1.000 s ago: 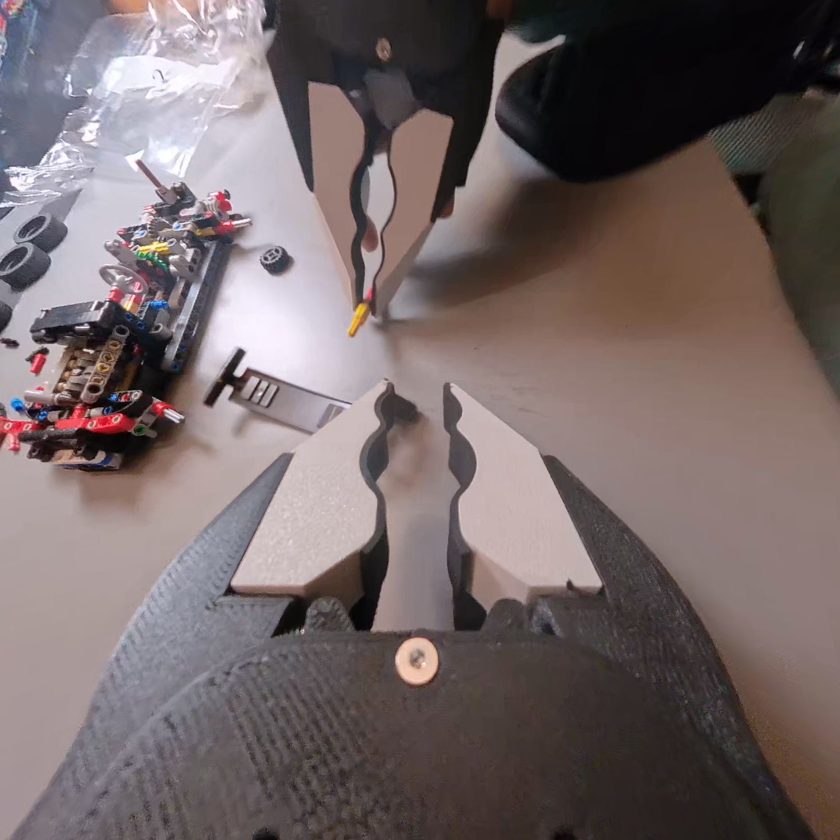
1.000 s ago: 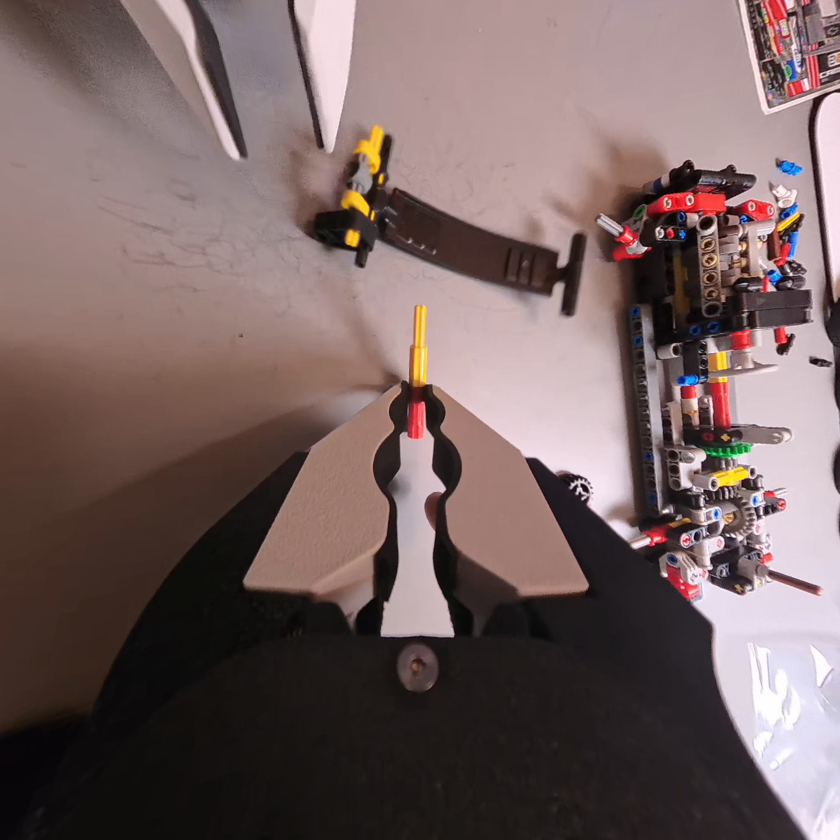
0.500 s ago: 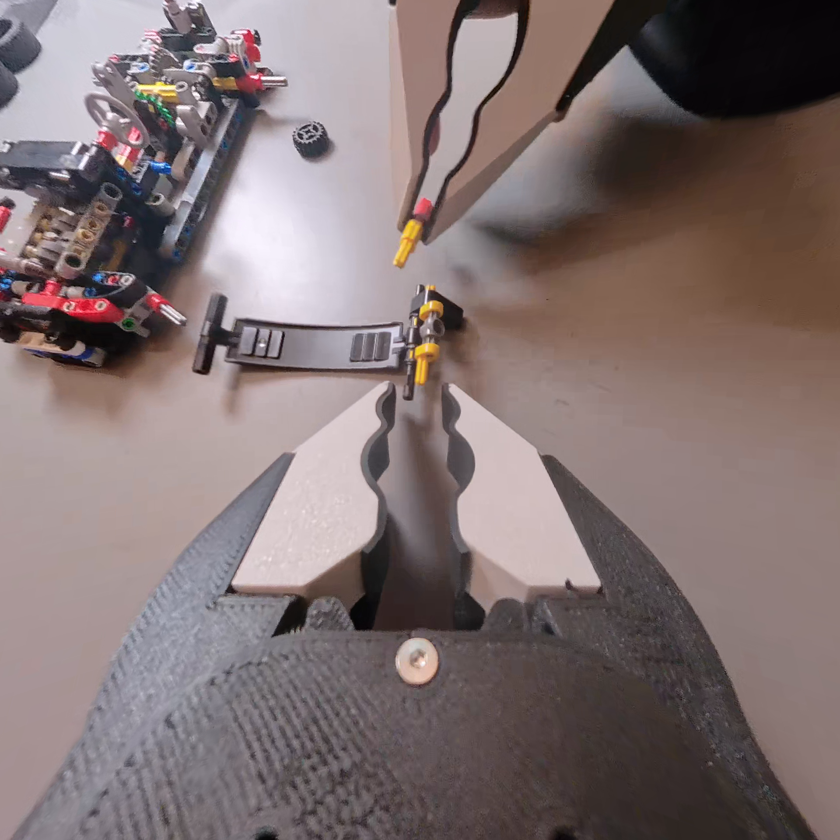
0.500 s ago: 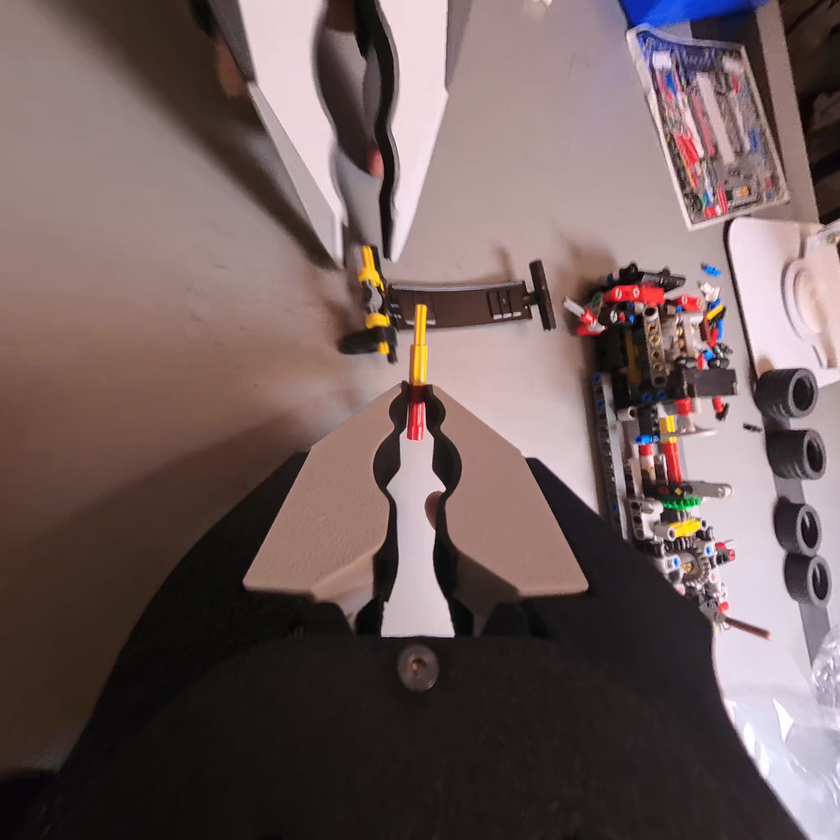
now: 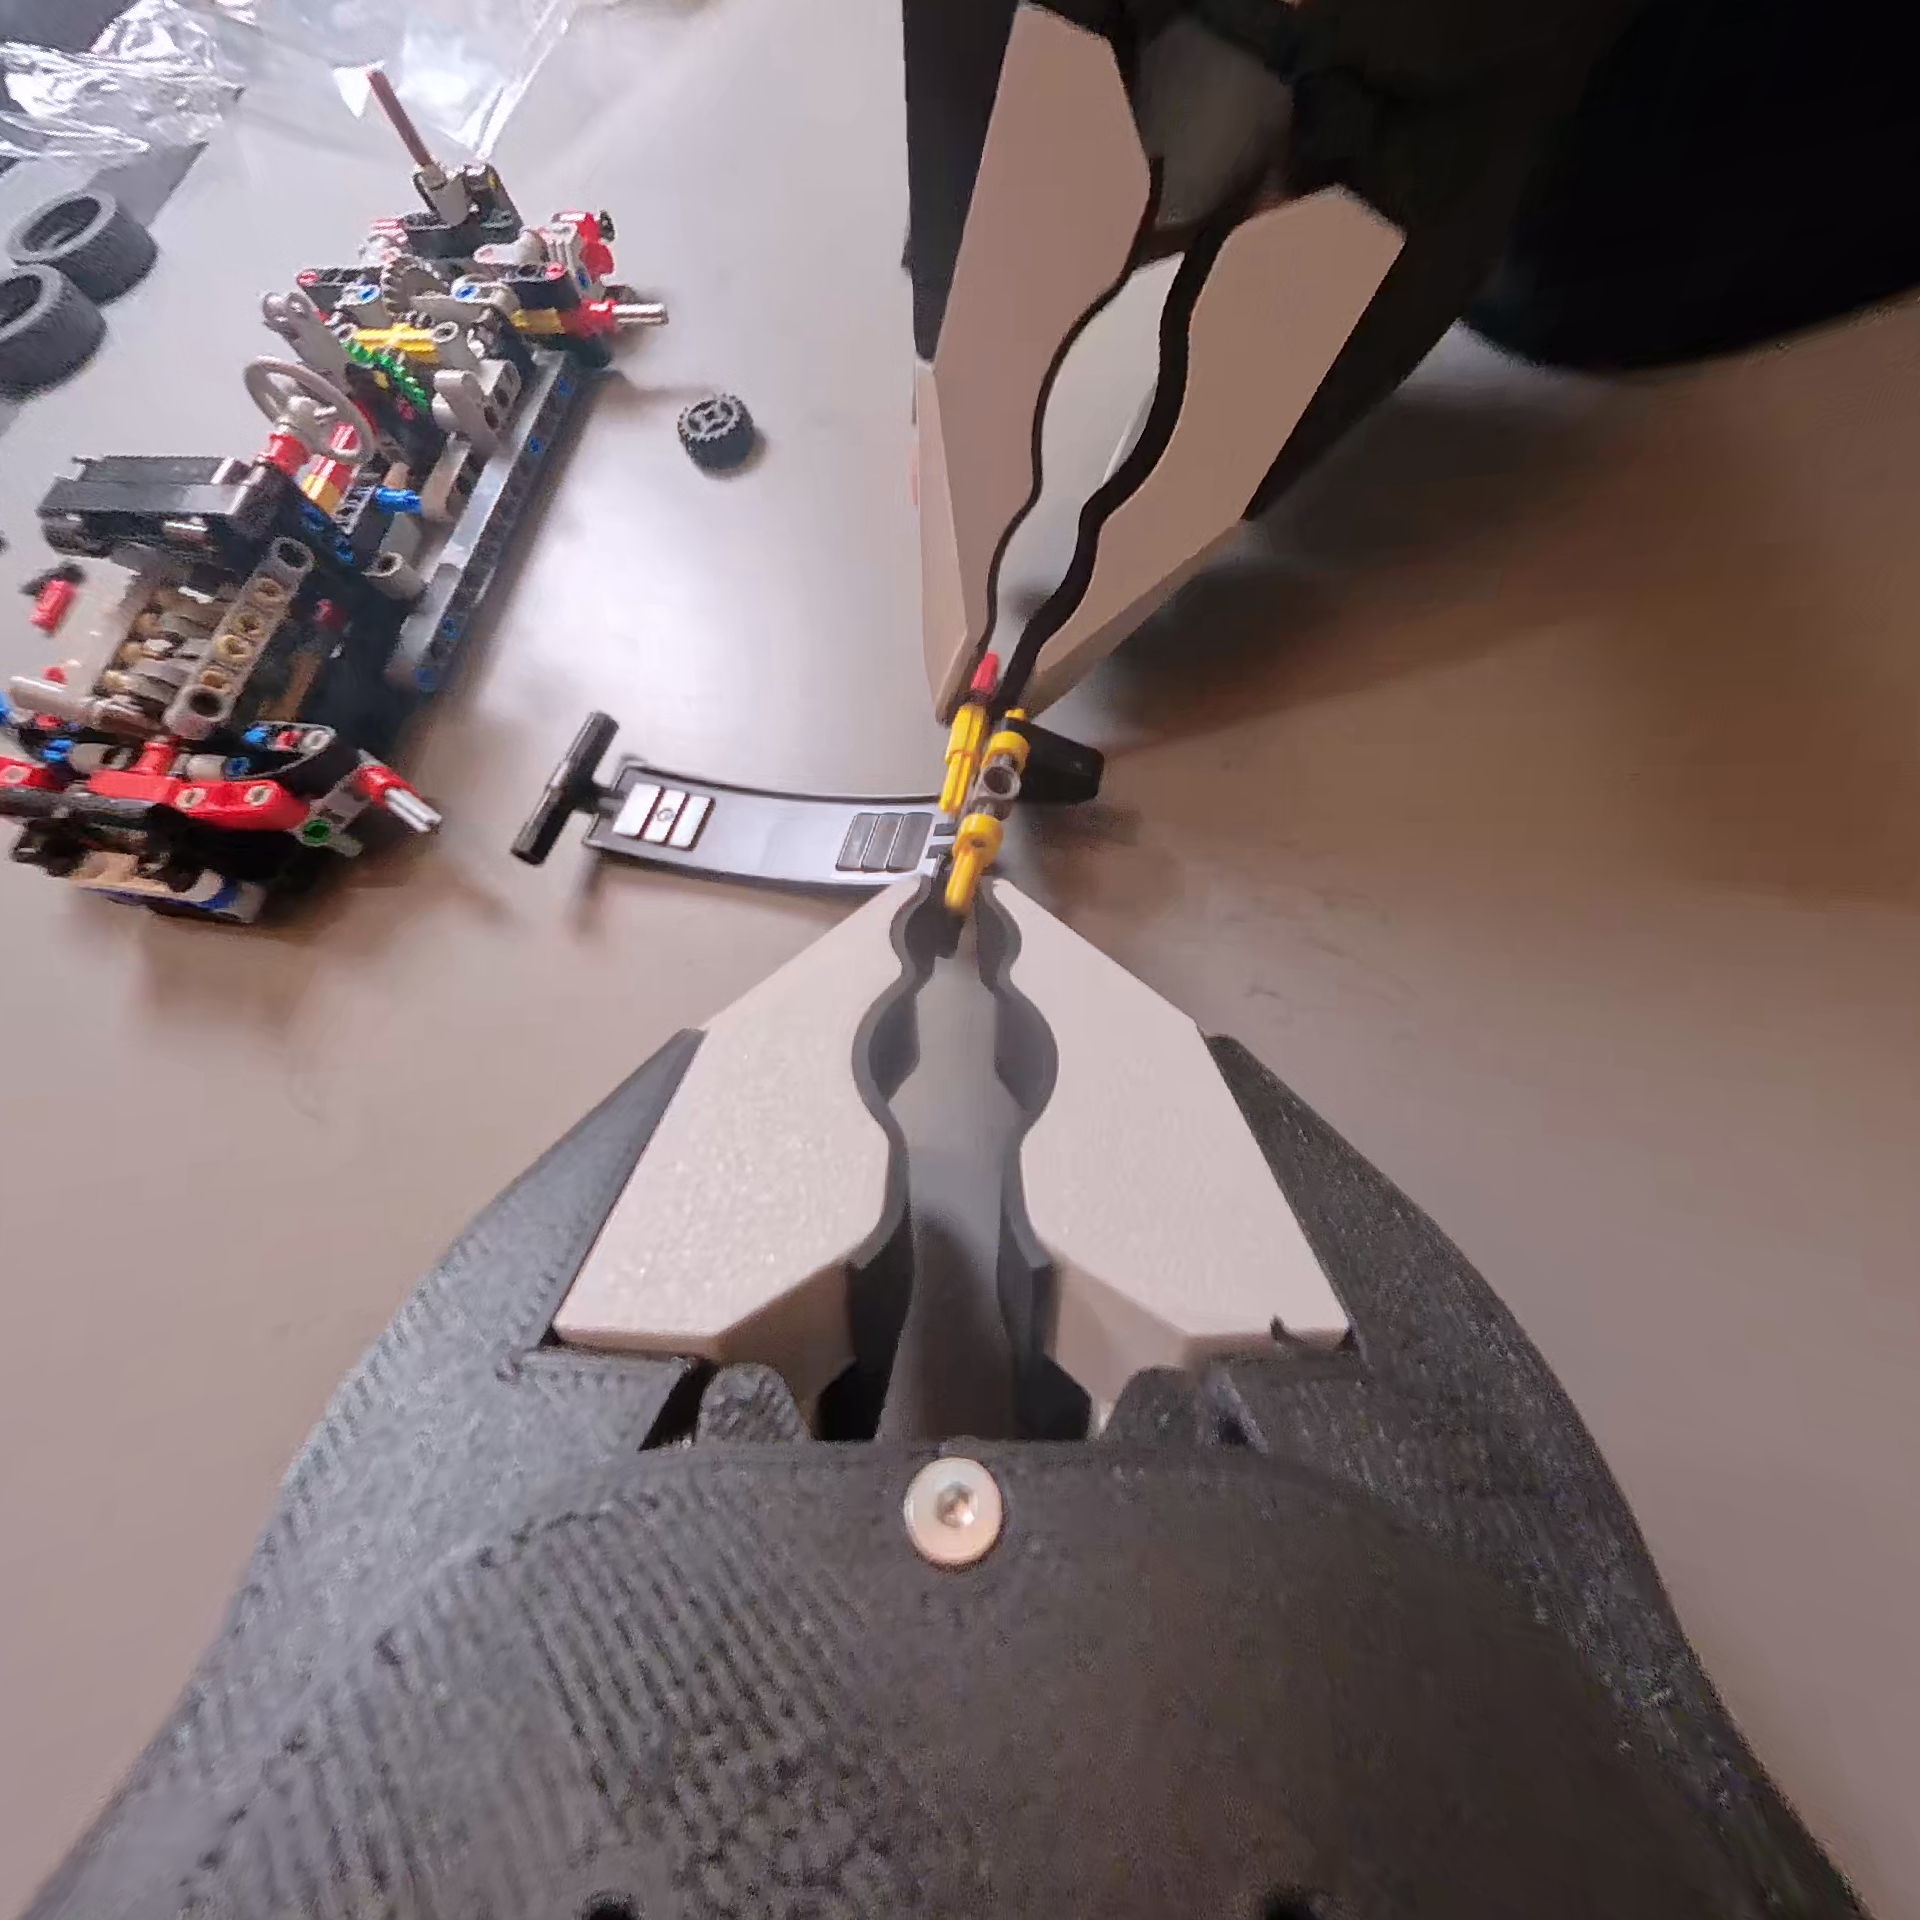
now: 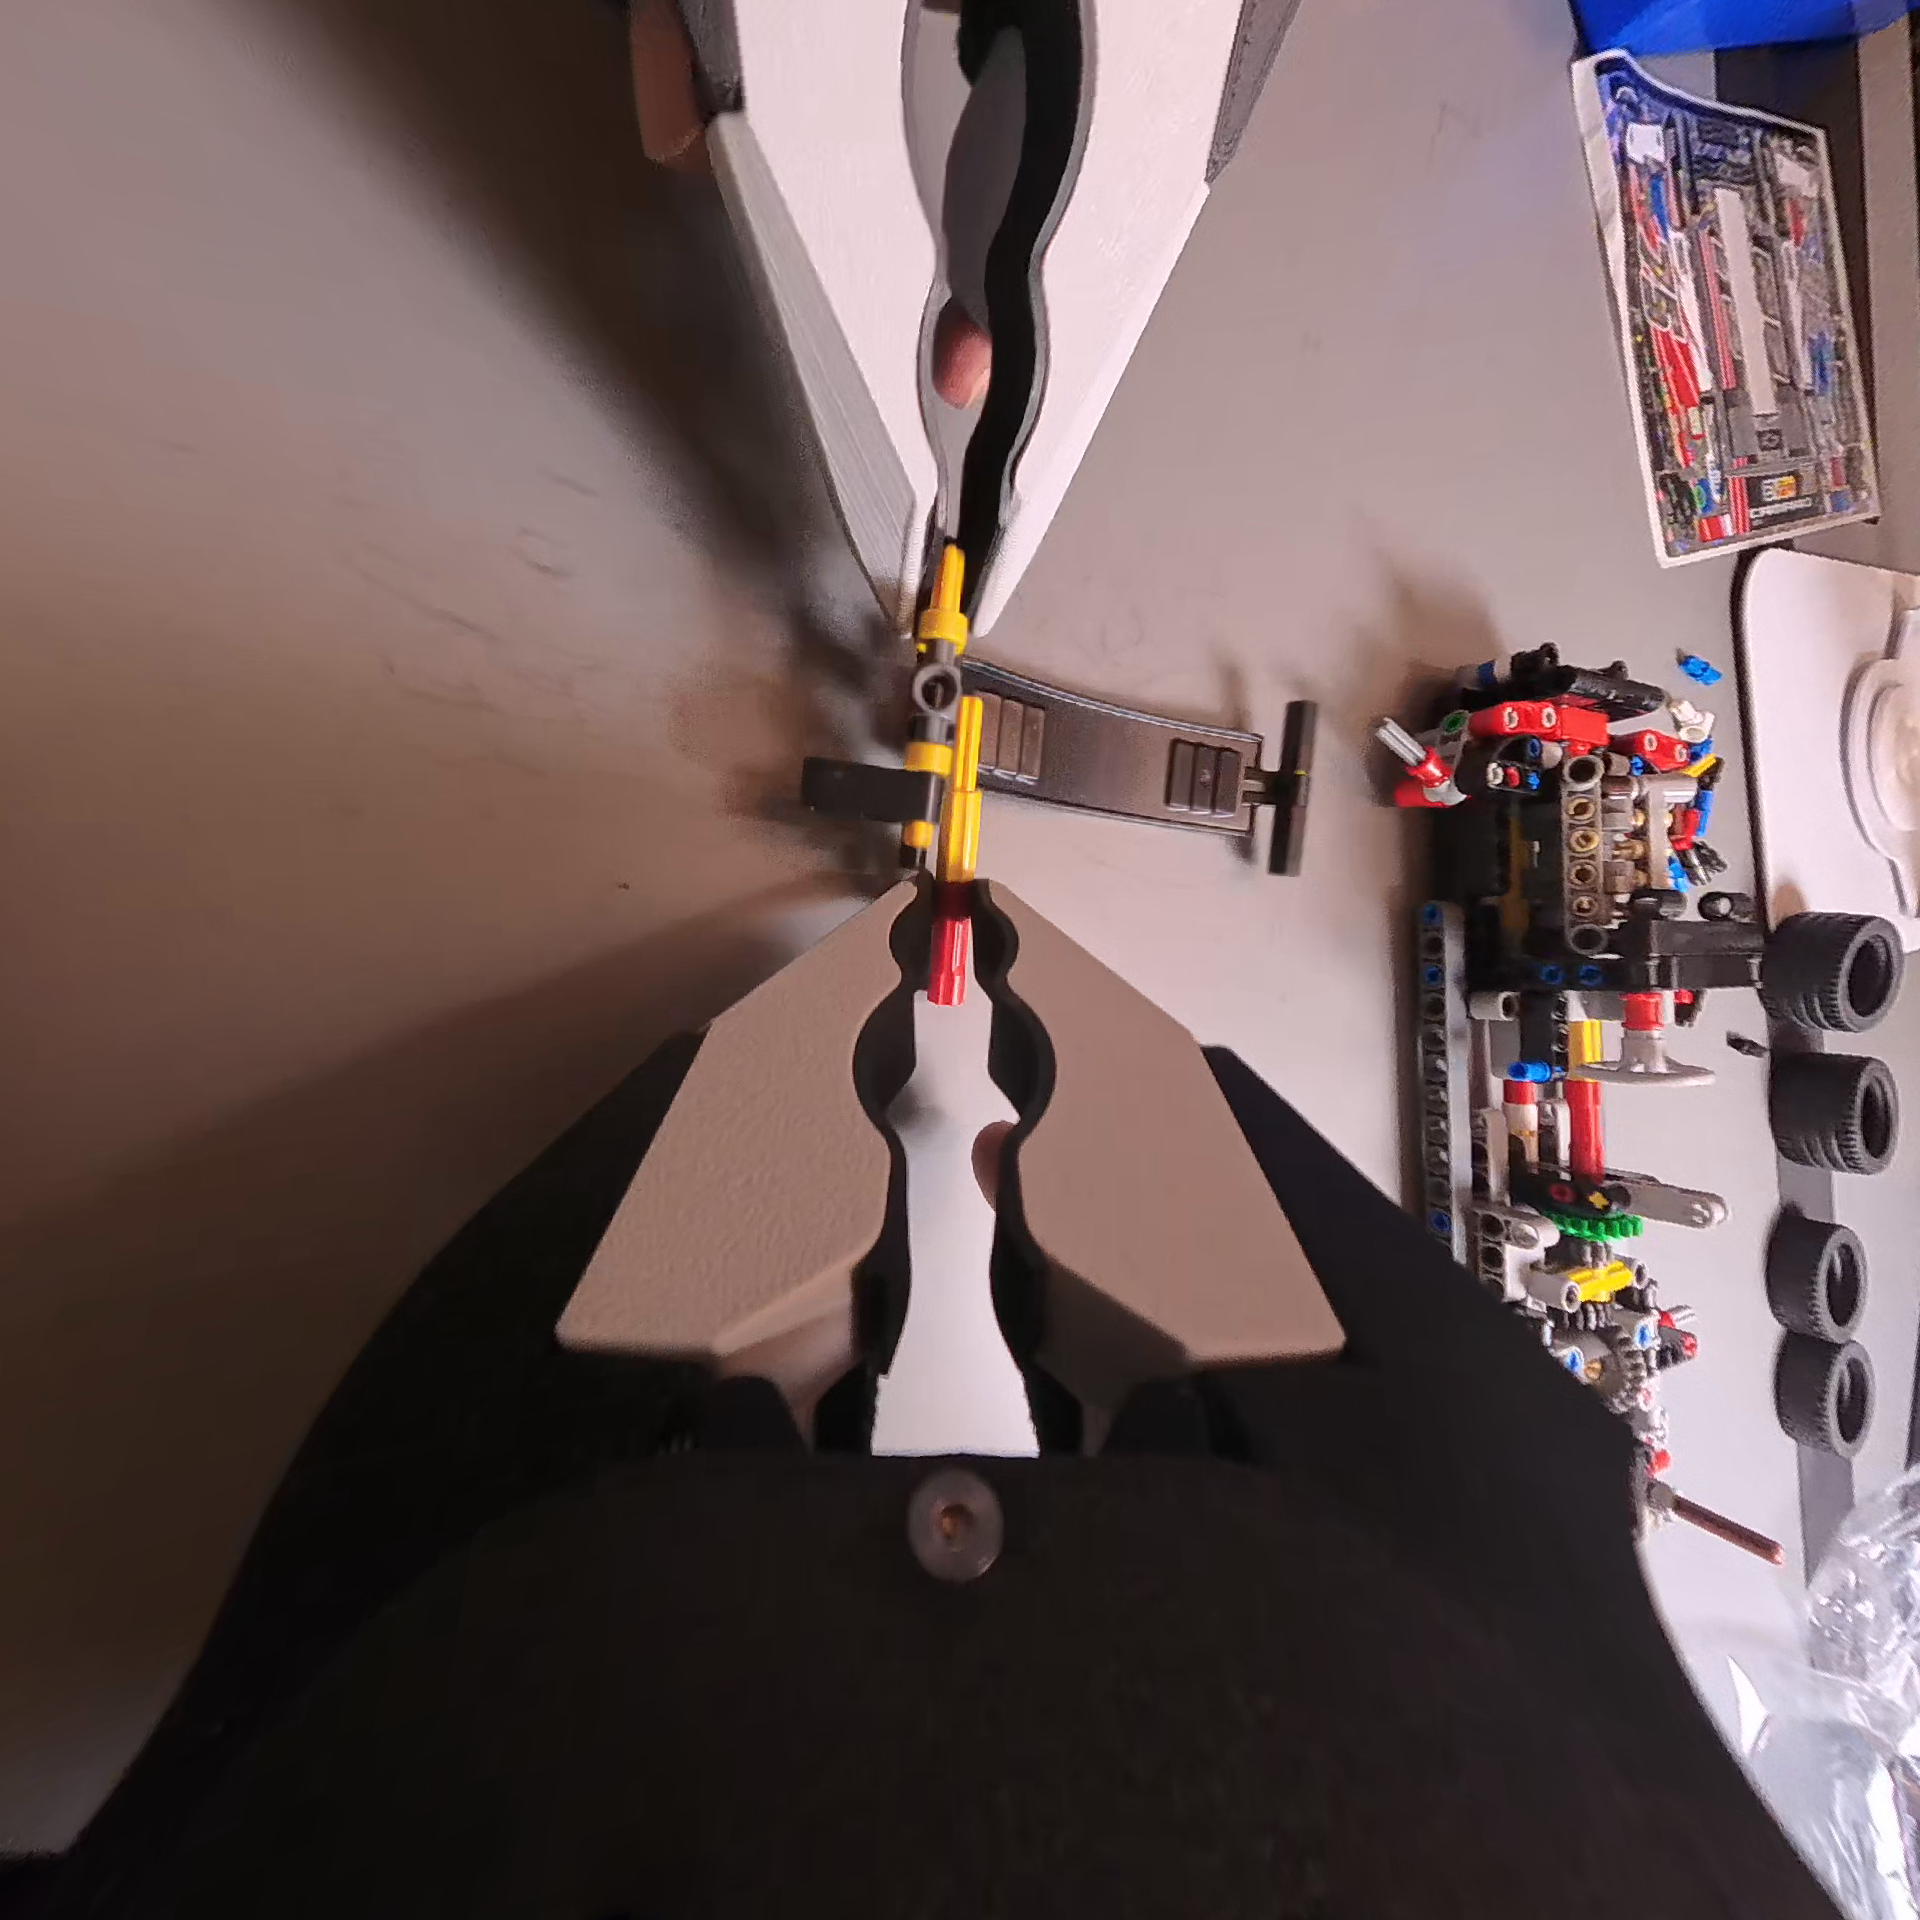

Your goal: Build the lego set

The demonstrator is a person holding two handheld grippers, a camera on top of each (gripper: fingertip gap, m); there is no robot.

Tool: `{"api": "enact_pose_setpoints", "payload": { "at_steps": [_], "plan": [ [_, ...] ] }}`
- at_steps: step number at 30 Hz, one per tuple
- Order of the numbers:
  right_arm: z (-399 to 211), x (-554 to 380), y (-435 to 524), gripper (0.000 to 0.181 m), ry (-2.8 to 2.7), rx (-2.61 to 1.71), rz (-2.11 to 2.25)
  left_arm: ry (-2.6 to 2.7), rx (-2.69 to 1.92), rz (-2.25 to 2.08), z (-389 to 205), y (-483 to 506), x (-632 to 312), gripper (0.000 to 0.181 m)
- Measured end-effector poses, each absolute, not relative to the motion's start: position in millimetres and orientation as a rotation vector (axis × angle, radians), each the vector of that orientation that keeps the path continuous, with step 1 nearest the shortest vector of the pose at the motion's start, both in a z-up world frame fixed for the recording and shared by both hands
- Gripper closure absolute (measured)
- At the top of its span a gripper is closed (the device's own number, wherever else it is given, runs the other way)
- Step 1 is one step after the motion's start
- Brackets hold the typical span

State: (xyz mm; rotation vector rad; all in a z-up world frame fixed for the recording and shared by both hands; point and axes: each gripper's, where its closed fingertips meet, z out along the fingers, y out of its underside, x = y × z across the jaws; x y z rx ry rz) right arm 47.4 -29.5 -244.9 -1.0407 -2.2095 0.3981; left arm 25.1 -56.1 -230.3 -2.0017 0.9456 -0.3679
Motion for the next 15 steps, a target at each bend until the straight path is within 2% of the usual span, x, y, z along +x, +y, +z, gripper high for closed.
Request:
{"api": "enact_pose_setpoints", "payload": {
  "at_steps": [8,15],
  "plan": [
    [-239,46,-46,0.177,-2.203,-1.021,0.547,0.639,-1.985,-0.858,-199,-59,30,0.179],
    [-234,40,-52,0.177,-2.149,-1.022,0.622,0.557,-1.959,-0.968,-190,-57,26,0.178]
  ]
}}
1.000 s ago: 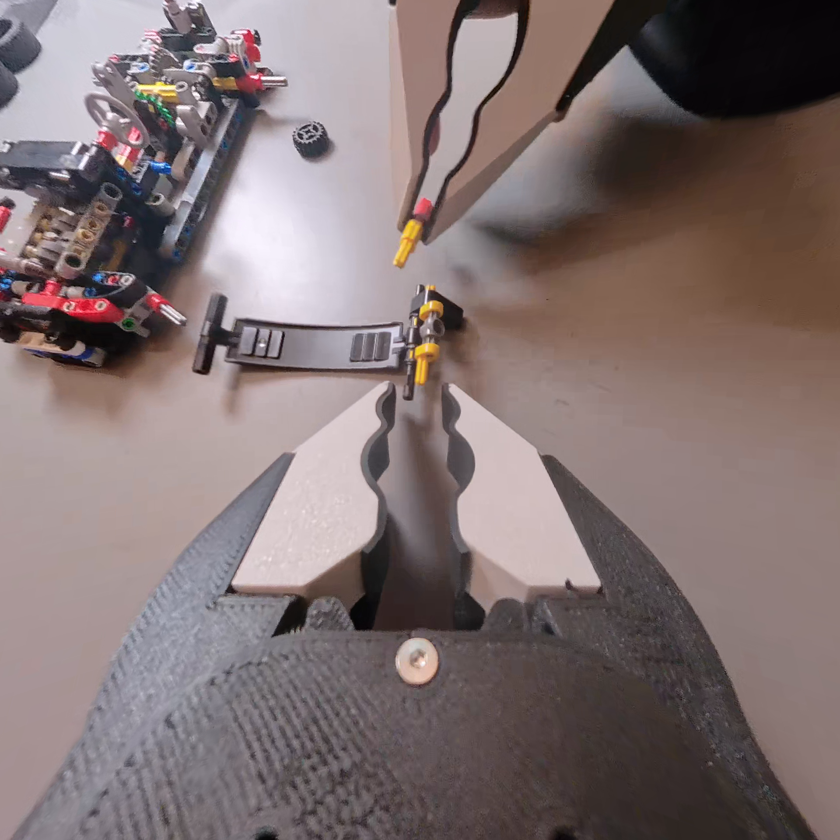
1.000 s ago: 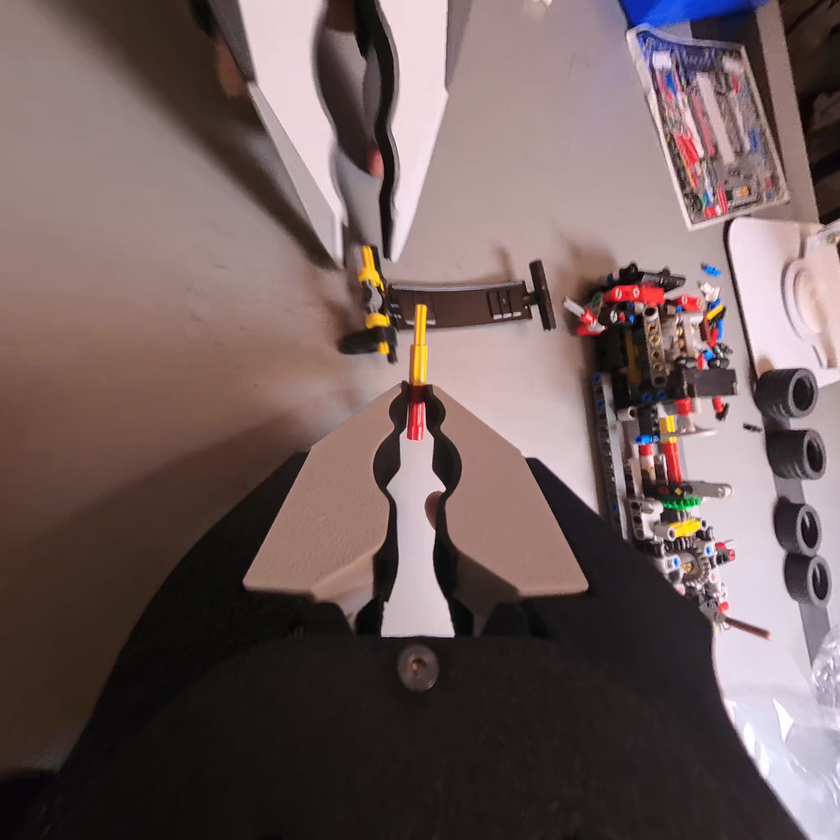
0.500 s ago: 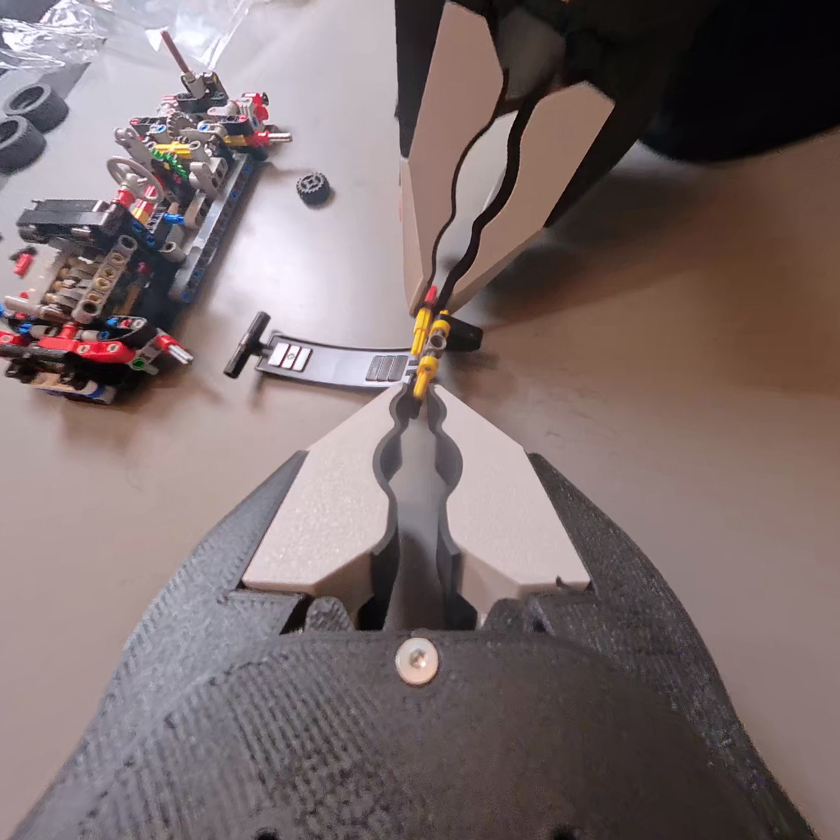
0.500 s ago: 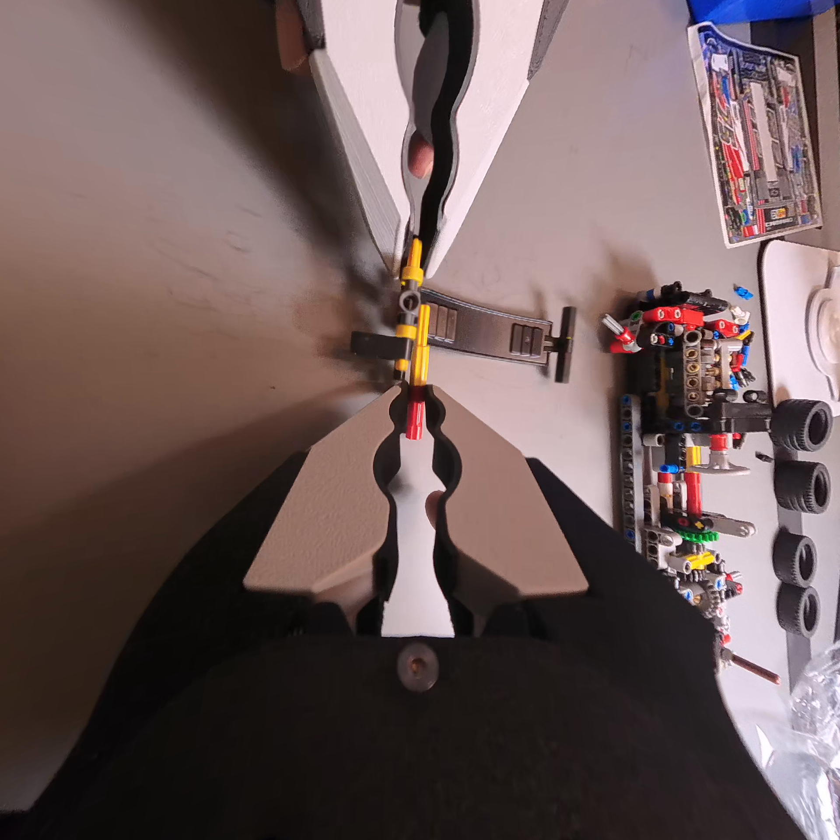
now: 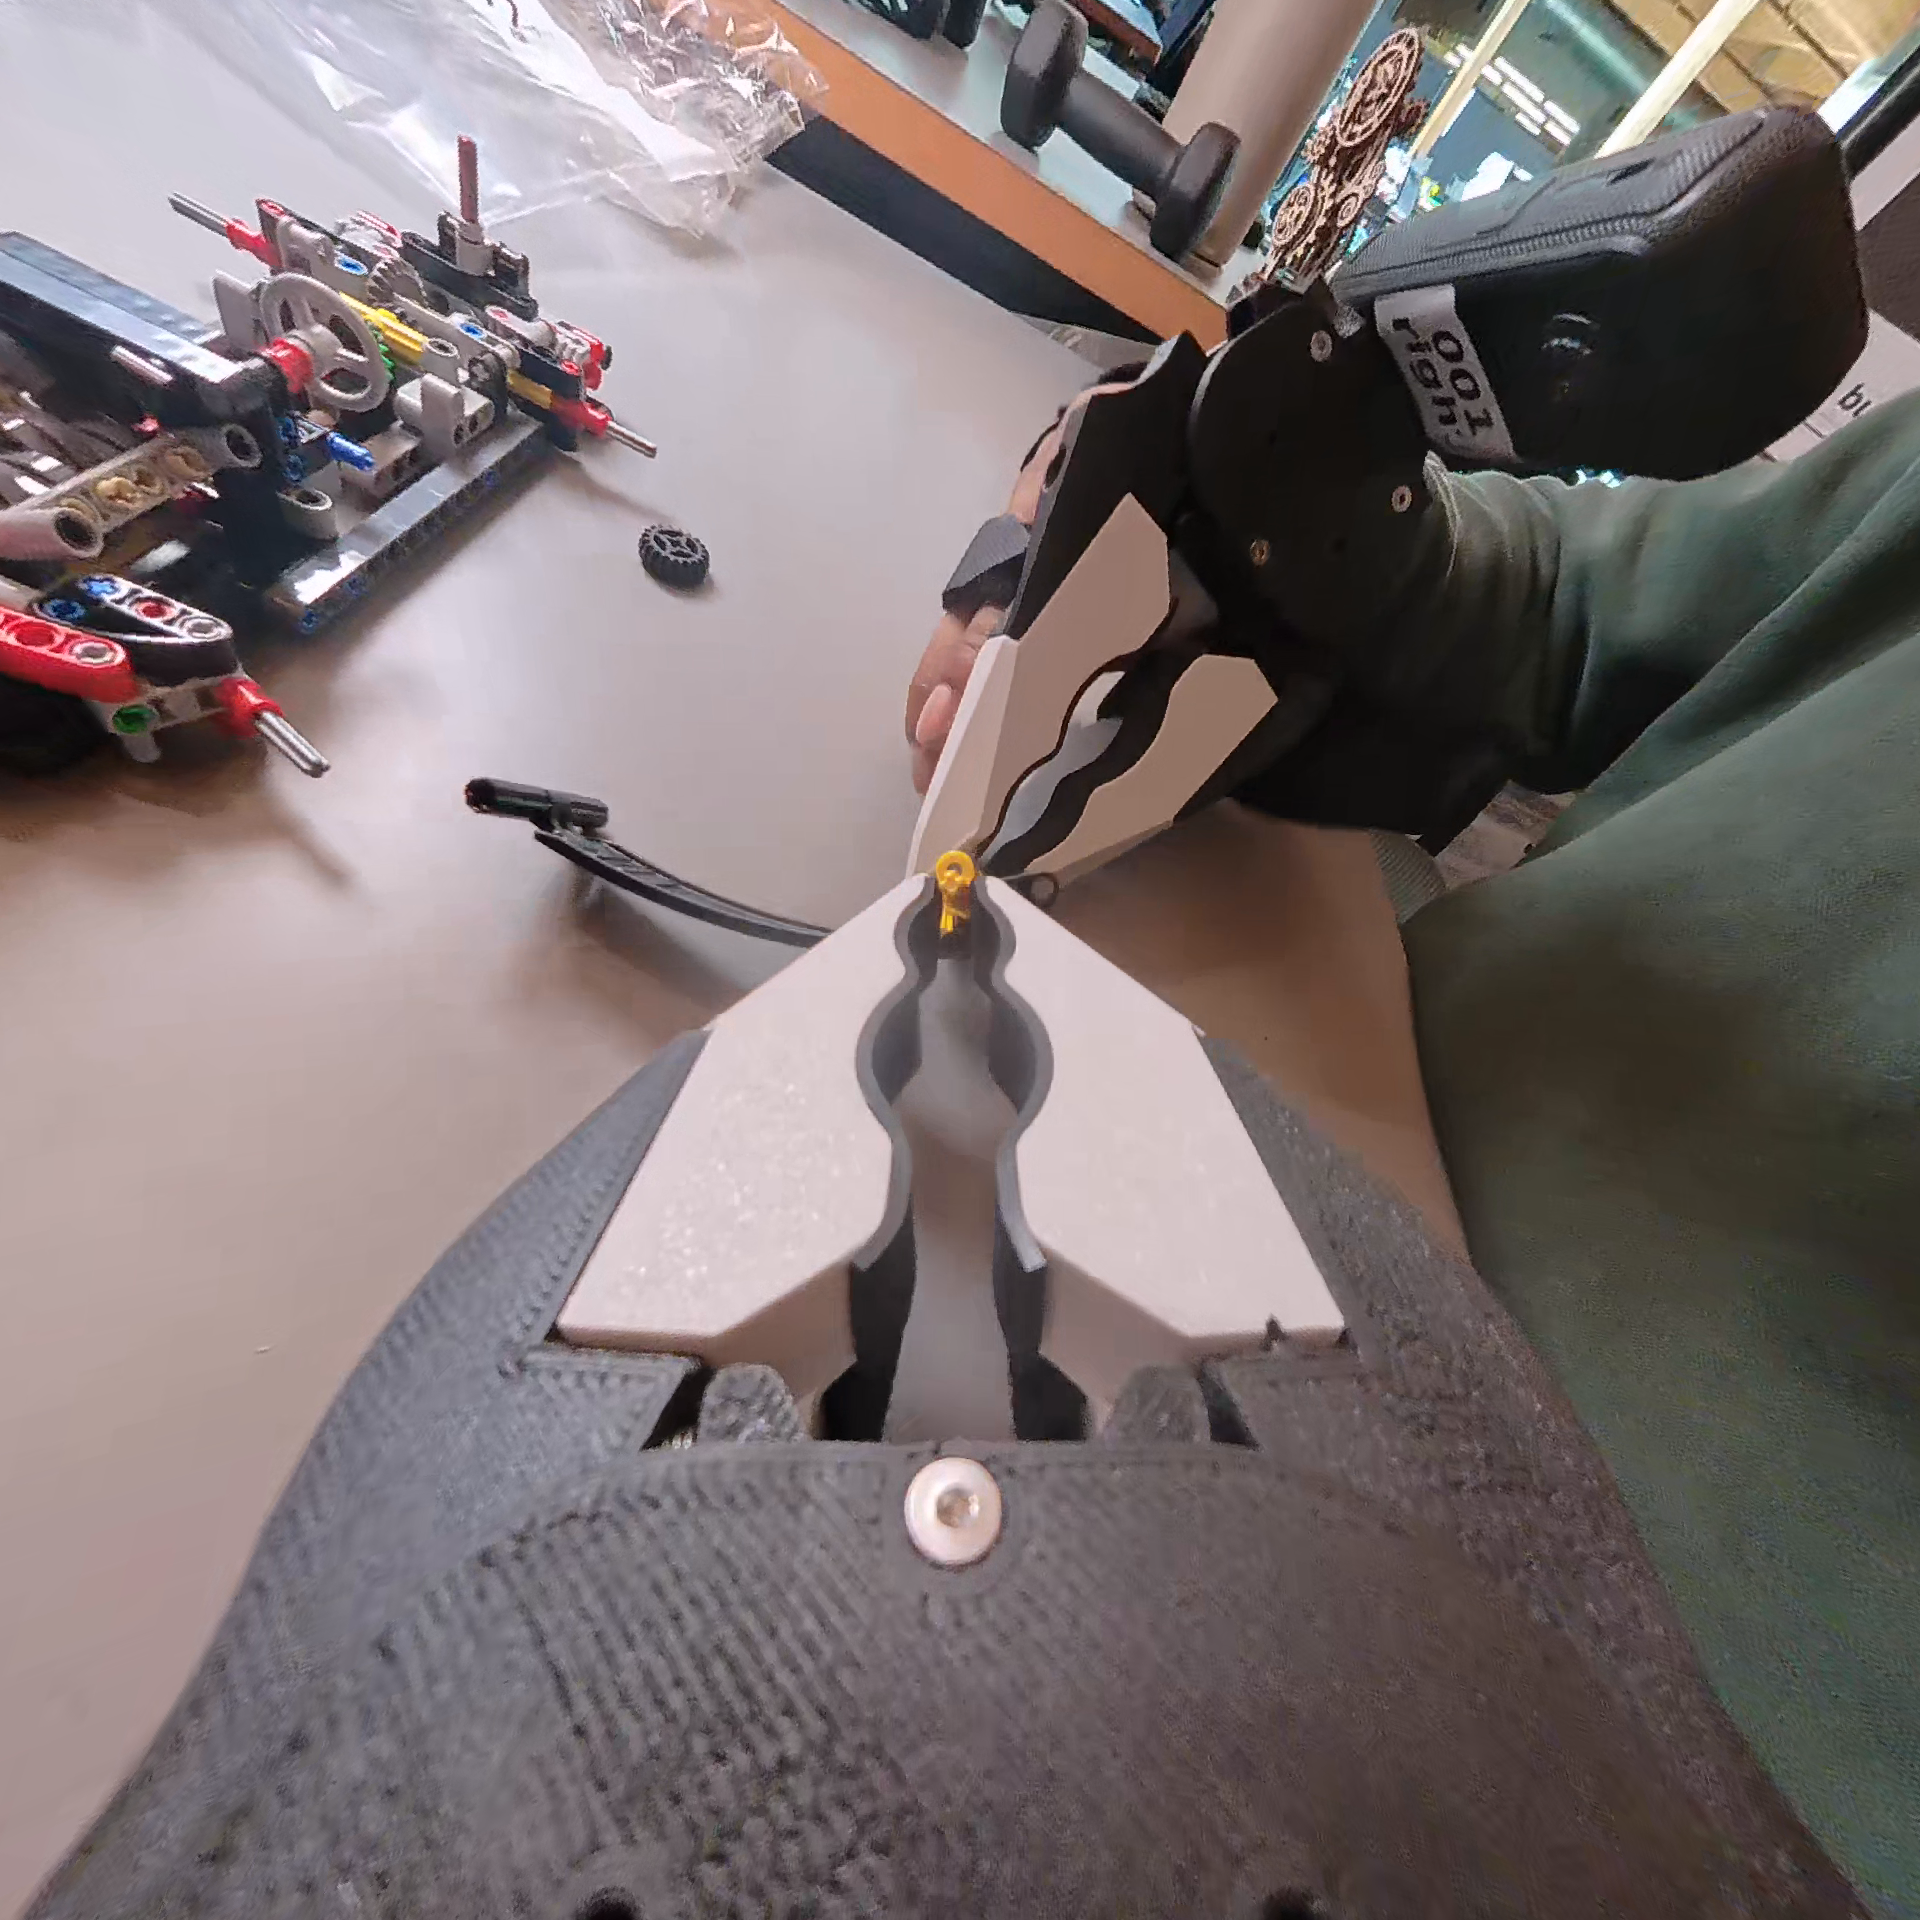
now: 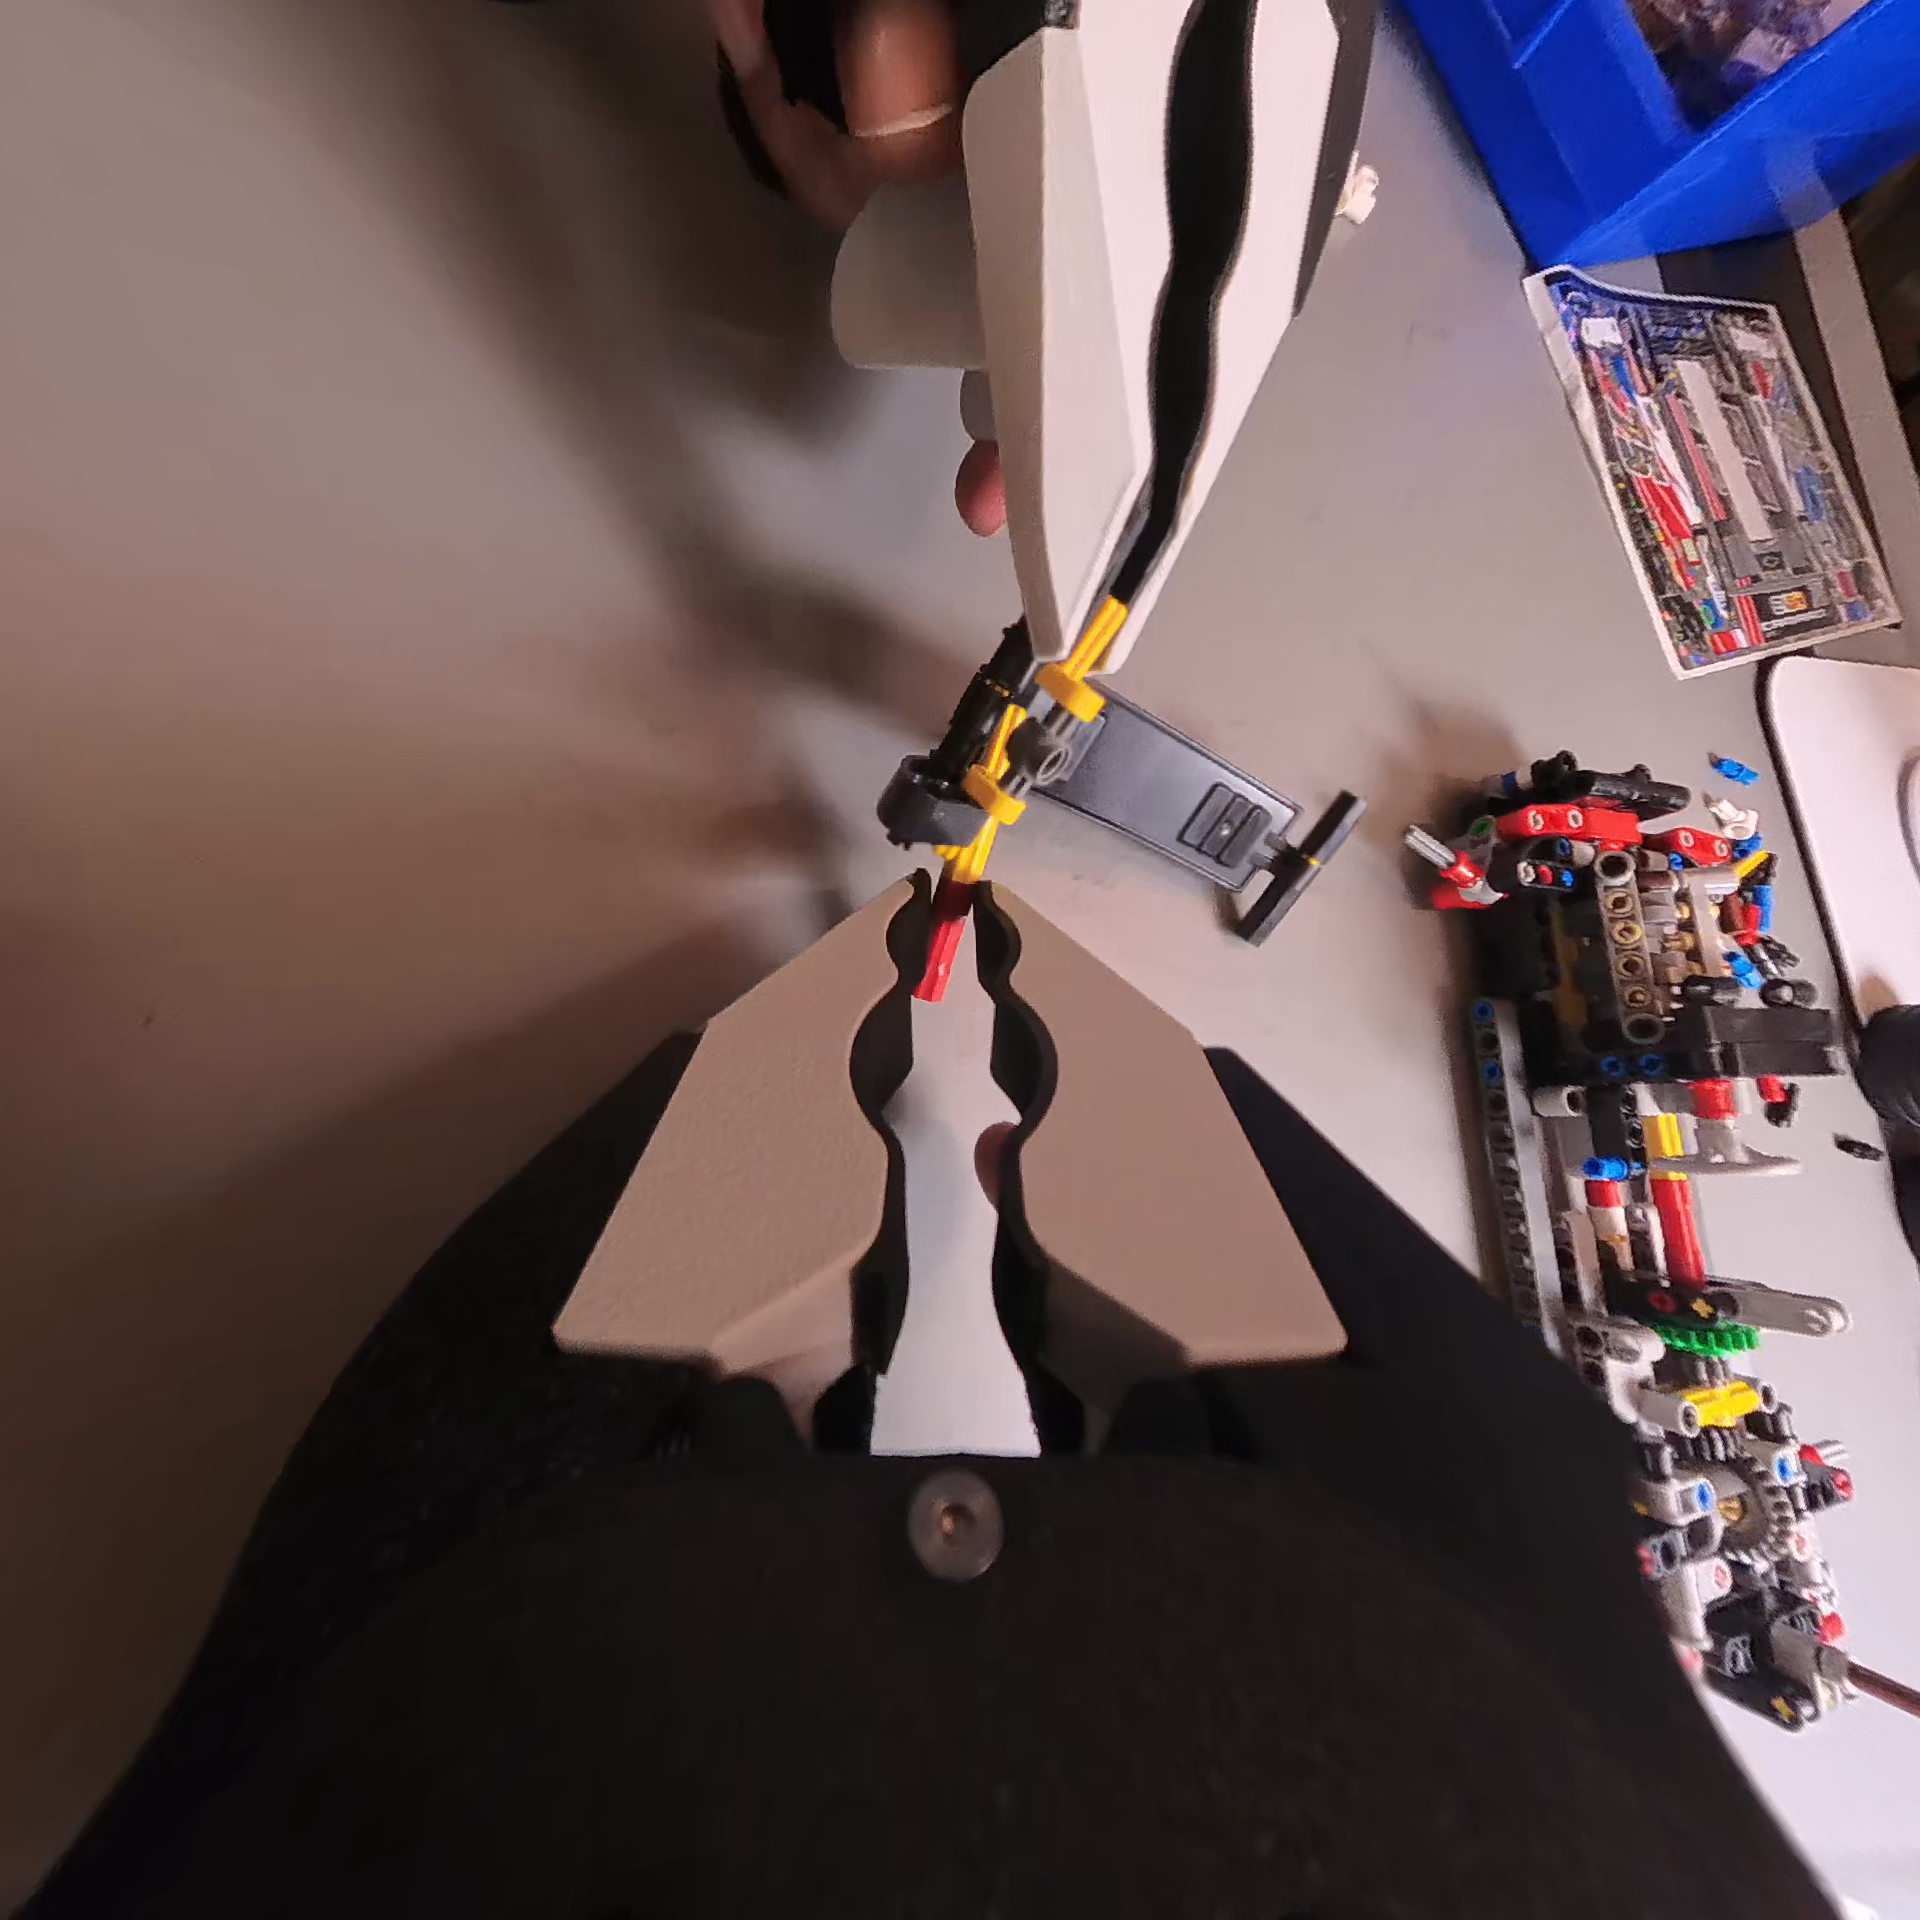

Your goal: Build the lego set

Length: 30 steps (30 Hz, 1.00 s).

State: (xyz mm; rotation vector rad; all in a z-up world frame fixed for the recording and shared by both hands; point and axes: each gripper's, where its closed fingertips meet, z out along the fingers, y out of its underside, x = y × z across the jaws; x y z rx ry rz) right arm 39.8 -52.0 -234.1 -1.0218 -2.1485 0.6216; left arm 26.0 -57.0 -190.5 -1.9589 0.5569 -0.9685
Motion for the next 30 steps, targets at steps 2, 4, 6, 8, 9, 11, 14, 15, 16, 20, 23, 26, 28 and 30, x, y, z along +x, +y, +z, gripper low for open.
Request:
{"api": "enact_pose_setpoints", "payload": {
  "at_steps": [2,4,6,8,9,11,14,15,16,20,23,26,28,30],
  "plan": [
    [-234,36,-53,0.177,-2.129,-1.015,0.610,0.568,-1.951,-0.962,-189,-57,27,0.179],
    [-233,31,-53,0.177,-2.103,-1.026,0.612,0.591,-1.945,-0.944,-189,-57,28,0.179],
    [-231,28,-53,0.178,-2.078,-1.026,0.610,0.617,-1.936,-0.927,-189,-58,30,0.179],
    [-230,25,-52,0.178,-2.051,-1.036,0.604,0.646,-1.929,-0.901,-188,-58,29,0.179],
    [-230,24,-52,0.178,-2.043,-1.042,0.607,0.677,-1.927,-0.879,-188,-59,30,0.179],
    [-231,23,-51,0.178,-2.030,-1.053,0.595,0.773,-1.932,-0.800,-193,-63,30,0.179],
    [-232,23,-47,0.178,-2.030,-1.047,0.561,0.969,-1.930,-0.640,-203,-72,37,0.179],
    [-233,23,-47,0.178,-2.029,-1.051,0.560,1.028,-1.934,-0.583,-206,-75,39,0.179],
    [-233,23,-46,0.178,-2.028,-1.054,0.561,1.087,-1.941,-0.524,-211,-77,41,0.180],
    [-236,28,-41,0.178,-2.059,-1.052,0.529,1.264,-1.897,-0.340,-220,-81,51,0.179],
    [-238,33,-36,0.178,-2.080,-1.067,0.516,1.349,-1.868,-0.248,-223,-82,55,0.179],
    [-237,38,-31,0.178,-2.103,-1.072,0.510,1.394,-1.829,-0.184,-223,-82,57,0.179],
    [-235,42,-31,0.178,-2.123,-1.070,0.526,1.378,-1.820,-0.188,-222,-81,57,0.175],
    [-235,48,-33,0.178,-2.155,-1.059,0.551,1.314,-1.836,-0.247,-217,-80,56,0.170]
  ]
}}
